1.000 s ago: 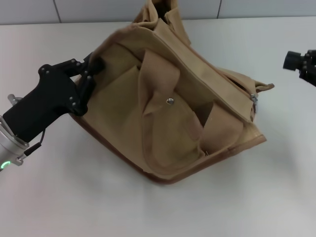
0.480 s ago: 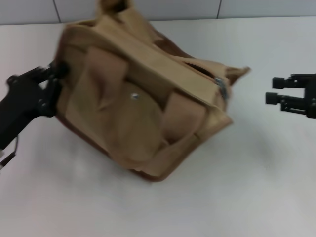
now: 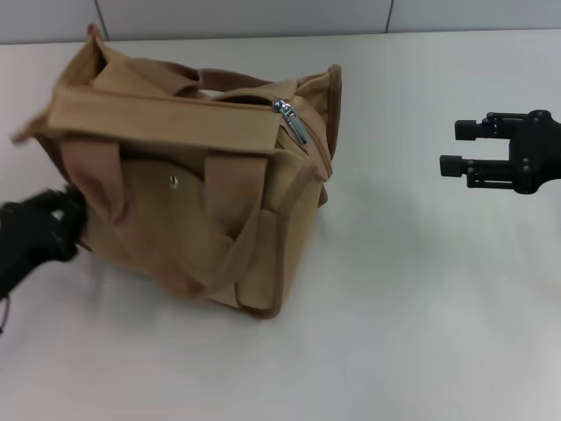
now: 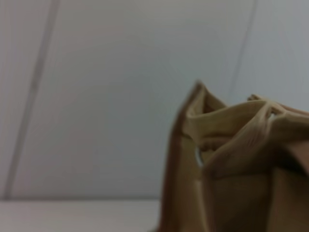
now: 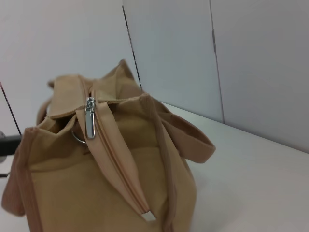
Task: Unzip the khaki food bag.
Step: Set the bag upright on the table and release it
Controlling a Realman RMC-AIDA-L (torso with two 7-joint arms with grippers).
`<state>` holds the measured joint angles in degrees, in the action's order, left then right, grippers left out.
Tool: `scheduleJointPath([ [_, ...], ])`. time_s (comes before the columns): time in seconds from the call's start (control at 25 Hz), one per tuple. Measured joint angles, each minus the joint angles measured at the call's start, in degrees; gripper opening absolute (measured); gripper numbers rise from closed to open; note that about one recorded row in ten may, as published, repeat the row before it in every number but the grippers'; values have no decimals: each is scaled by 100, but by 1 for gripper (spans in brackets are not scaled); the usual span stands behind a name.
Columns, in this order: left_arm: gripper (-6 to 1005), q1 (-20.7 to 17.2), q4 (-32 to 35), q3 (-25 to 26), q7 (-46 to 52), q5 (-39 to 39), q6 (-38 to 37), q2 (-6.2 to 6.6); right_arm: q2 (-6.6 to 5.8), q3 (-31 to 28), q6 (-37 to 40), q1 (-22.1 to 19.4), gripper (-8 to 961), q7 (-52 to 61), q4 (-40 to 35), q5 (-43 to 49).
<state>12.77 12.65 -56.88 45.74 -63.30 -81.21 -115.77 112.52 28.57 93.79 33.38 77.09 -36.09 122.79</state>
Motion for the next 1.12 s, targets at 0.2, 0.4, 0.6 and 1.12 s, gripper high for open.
scheduleJointPath([
  [0.2, 61, 127, 13, -42, 196, -569, 71, -103, 24, 1, 0, -9, 688, -20, 0, 0],
  [0.4, 66, 399, -20, -116, 320, -787, 18, -276, 62, 0, -3, -52, 700, -89, -2, 0],
  [0.6, 71, 940, -483, -253, 278, -763, 5, -337, 95, -1, -1, -93, 711, -130, -4, -1],
  [1.12, 84, 817, -122, -415, 1080, -816, -399, -69, 1, -229, 360, -544, 741, -138, -74, -484],
])
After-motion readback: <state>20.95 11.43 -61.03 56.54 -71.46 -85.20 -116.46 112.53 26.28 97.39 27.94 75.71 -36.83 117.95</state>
